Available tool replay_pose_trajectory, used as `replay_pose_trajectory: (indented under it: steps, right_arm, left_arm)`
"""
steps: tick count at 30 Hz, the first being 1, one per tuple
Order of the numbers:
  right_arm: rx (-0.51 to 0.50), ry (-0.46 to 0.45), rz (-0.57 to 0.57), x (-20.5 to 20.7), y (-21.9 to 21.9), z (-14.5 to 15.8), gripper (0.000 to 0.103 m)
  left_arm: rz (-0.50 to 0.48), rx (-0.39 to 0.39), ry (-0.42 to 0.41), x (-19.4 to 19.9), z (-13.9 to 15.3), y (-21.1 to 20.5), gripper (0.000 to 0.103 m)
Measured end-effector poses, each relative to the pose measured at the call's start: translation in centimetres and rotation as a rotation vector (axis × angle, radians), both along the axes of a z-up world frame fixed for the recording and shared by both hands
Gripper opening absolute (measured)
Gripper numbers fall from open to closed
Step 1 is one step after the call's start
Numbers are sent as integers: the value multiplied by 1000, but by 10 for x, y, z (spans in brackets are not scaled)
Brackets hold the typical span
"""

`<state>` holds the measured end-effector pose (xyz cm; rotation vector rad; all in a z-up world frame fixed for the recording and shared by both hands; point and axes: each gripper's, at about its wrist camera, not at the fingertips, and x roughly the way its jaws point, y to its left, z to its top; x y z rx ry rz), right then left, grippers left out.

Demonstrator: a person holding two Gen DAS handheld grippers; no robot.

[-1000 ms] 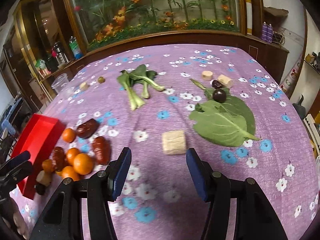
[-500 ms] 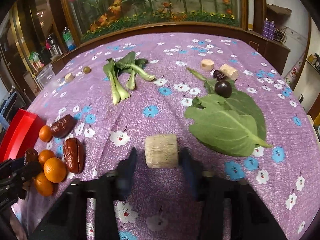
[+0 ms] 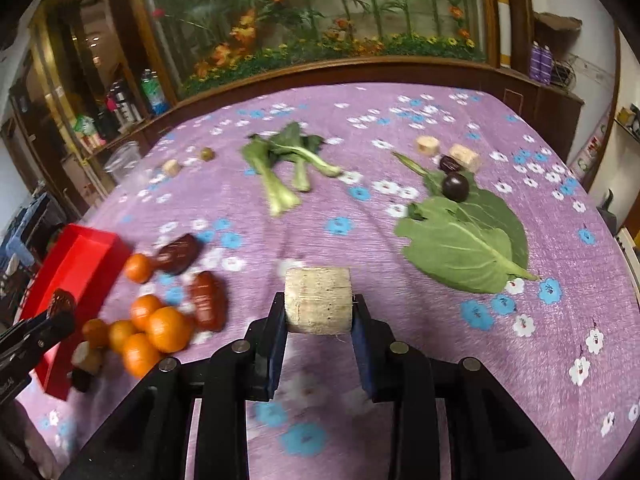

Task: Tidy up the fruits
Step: 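Carry the cube and date over the red tray and open both tools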

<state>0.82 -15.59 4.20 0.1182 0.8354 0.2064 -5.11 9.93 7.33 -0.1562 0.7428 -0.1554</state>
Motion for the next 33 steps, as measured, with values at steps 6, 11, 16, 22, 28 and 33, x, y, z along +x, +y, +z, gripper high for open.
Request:
replay_pose_trajectory:
  steps: [6,11,16,22,28,33]
  right_arm:
    - [23,-21,131,-26,57,20,33]
    - [60,-16,278,-44,125,29,33]
    - [91,5,431,-56,199,30,33]
    - [84,30,550,-60,266,23,33]
    - [63,85,578,-47,301,-1,34]
    - [50,103,582,-44,313,-13,34]
  left_arm:
    - [134,-7,-46,-27,15,52,31]
    - [283,26,-66,-42,18,102,31]
    - [389,32,-43,-44,8,144,31]
    - [443,34,-8,-38,-6,173,31]
    - [458,49,9,-35,-16,183,31]
    - [468,66,16,-35,-18,184,31]
